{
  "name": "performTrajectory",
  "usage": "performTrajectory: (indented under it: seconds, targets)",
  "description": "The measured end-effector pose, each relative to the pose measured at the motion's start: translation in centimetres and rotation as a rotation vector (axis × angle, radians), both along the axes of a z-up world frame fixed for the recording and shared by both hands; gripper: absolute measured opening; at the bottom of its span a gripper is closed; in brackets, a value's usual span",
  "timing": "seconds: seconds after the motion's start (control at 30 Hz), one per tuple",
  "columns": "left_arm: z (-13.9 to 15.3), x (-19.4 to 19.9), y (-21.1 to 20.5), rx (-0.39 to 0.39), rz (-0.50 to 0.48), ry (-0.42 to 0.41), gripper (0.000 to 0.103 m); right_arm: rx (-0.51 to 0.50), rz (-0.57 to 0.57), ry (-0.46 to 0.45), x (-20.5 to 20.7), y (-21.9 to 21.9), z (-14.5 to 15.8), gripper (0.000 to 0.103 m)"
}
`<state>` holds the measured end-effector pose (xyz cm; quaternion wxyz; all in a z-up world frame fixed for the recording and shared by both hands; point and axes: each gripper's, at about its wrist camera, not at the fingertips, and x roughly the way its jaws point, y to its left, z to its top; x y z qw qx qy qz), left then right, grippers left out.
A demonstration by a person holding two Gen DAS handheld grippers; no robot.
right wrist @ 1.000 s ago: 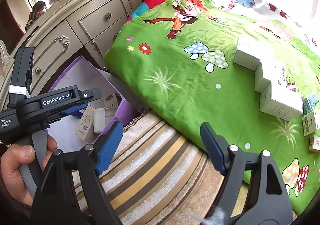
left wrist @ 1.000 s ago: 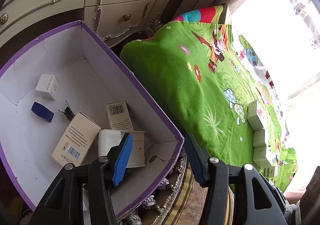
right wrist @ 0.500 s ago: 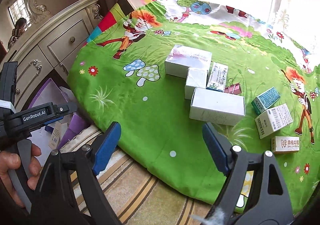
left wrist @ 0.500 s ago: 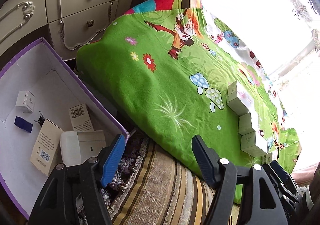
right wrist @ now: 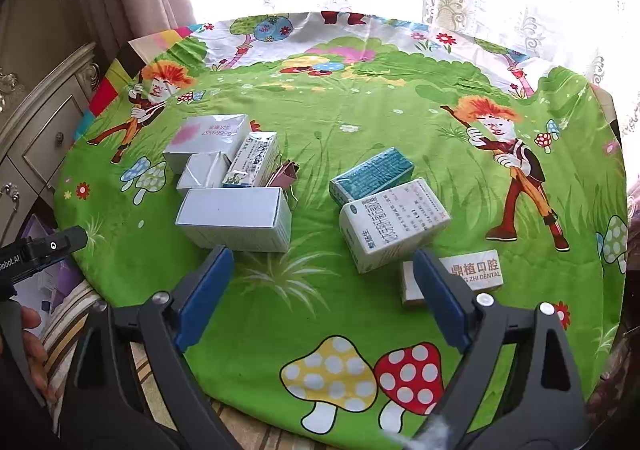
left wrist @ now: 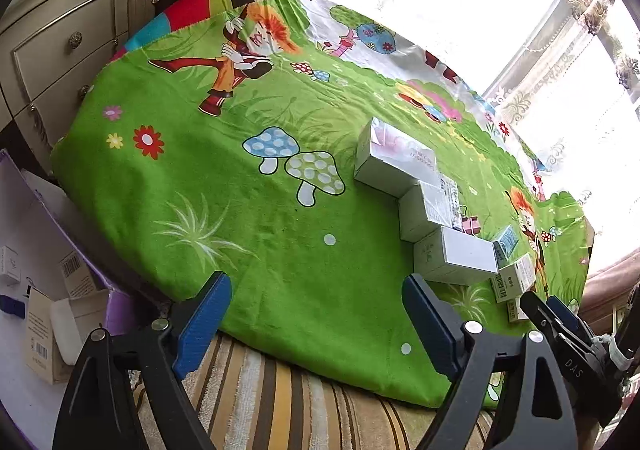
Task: Organize rigid objects
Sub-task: 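Move both tools back over the bed toward the long white box and dental box, then grasp the long white box with the left tool while the right tool grasps the DING ZHI DENTAL box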
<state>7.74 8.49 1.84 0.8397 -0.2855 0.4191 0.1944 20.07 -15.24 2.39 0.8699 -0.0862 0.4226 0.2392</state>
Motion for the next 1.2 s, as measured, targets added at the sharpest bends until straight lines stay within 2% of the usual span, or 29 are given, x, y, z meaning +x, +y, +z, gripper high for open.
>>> performTrajectory:
  seconds: [0.1,0.13,0.23,0.33,0.5,0.83,1.07,1.2]
  targets:
    - [0.2,1.7,-1.9,0.008,-0.068,-0.018,0.095,-0.016,-0.024,-0.003,0.8,-1.4,-0.6,0.095]
    - [0.2,2.4,-2.5,0.007,-0.087,-0.017,0.103,-0.011,-0.030,0.001,1.1,-1.8,-0.8,0.095]
    - [0.4,4.2,-3.9,0.015,-0.128,-0.012,0.103,0.002,-0.057,0.017,2.0,-2.7,-1.5,0.095]
    - [0.7,6.1,-5.5,0.055,-0.171,-0.002,0.103,0.015,-0.077,0.031,2.6,-3.5,-1.9,0.095]
    - [0.8,8.7,-7.8,0.096,-0.210,-0.002,0.103,-0.016,-0.109,0.020,3.2,-4.3,-2.3,0.096]
    - [-0.8,12.4,-9.9,0.129,-0.206,0.064,0.103,0.000,-0.139,0.082,4.7,-6.0,-4.0,0.096]
    - [-3.0,13.4,-10.1,0.124,-0.210,0.124,0.103,-0.006,-0.133,0.131,5.3,-5.9,-5.2,0.096]
    - [-3.9,13.6,-9.9,0.124,-0.201,0.149,0.103,-0.019,-0.129,0.124,5.3,-5.7,-5.3,0.097]
